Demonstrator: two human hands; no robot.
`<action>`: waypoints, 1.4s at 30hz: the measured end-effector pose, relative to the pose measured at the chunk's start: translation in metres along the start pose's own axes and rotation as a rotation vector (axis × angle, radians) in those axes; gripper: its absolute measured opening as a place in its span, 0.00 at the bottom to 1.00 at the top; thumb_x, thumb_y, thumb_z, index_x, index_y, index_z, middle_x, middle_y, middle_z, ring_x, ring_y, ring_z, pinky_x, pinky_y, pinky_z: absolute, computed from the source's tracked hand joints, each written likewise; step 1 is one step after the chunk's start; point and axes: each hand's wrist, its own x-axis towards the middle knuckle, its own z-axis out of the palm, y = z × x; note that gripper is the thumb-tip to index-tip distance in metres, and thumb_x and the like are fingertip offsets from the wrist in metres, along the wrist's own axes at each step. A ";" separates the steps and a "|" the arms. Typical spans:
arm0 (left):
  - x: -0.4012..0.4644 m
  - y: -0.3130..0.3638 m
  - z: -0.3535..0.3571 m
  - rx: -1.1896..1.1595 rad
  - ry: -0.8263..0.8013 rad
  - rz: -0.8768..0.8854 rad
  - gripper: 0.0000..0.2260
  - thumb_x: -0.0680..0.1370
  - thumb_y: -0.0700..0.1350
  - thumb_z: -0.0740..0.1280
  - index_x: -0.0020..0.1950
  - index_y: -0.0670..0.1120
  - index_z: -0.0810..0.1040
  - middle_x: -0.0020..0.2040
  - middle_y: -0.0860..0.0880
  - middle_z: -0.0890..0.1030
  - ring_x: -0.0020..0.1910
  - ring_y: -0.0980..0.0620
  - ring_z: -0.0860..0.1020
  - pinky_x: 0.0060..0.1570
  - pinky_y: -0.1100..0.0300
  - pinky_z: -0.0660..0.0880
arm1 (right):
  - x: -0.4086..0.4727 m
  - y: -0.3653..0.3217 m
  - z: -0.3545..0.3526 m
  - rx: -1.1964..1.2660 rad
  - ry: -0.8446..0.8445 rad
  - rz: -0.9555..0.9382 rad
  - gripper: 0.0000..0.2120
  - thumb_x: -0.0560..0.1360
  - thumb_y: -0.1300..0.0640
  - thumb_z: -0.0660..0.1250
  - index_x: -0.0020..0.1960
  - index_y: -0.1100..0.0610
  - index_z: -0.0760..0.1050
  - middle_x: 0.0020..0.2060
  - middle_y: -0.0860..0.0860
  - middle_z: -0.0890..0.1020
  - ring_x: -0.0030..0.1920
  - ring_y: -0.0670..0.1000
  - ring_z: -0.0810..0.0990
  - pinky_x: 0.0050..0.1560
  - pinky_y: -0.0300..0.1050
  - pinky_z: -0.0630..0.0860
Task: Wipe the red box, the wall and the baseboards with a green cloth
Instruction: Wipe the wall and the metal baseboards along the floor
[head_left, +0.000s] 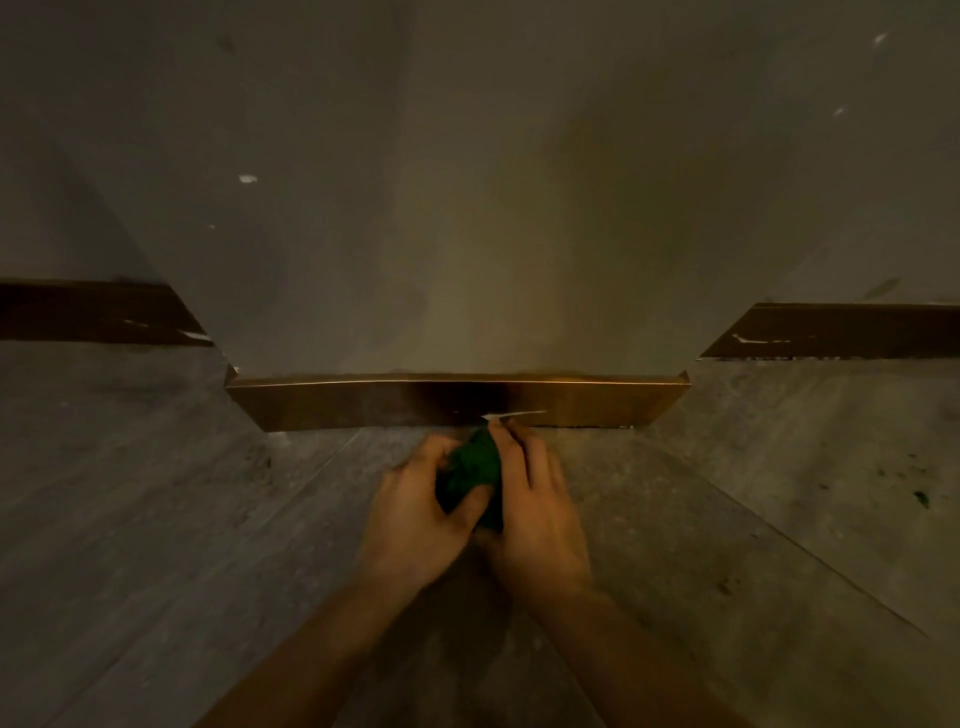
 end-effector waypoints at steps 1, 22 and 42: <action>-0.002 -0.001 0.000 0.017 -0.007 0.022 0.17 0.73 0.54 0.74 0.55 0.65 0.69 0.49 0.63 0.80 0.48 0.63 0.80 0.43 0.69 0.79 | -0.001 0.001 -0.001 -0.015 0.022 -0.018 0.45 0.69 0.57 0.74 0.78 0.49 0.51 0.72 0.51 0.61 0.71 0.54 0.63 0.65 0.53 0.74; -0.013 -0.050 0.002 0.766 -0.131 0.146 0.52 0.69 0.82 0.48 0.82 0.50 0.43 0.83 0.45 0.41 0.81 0.45 0.38 0.78 0.39 0.48 | 0.007 0.025 -0.025 -0.316 -0.120 -0.262 0.39 0.64 0.59 0.78 0.69 0.50 0.61 0.70 0.59 0.71 0.65 0.66 0.73 0.42 0.61 0.83; -0.012 -0.051 0.003 0.842 -0.158 0.159 0.49 0.70 0.82 0.51 0.78 0.48 0.65 0.82 0.40 0.50 0.81 0.41 0.45 0.76 0.33 0.54 | 0.057 0.009 -0.017 -0.751 -0.003 -0.664 0.23 0.74 0.58 0.62 0.68 0.59 0.71 0.64 0.57 0.74 0.60 0.61 0.73 0.48 0.51 0.79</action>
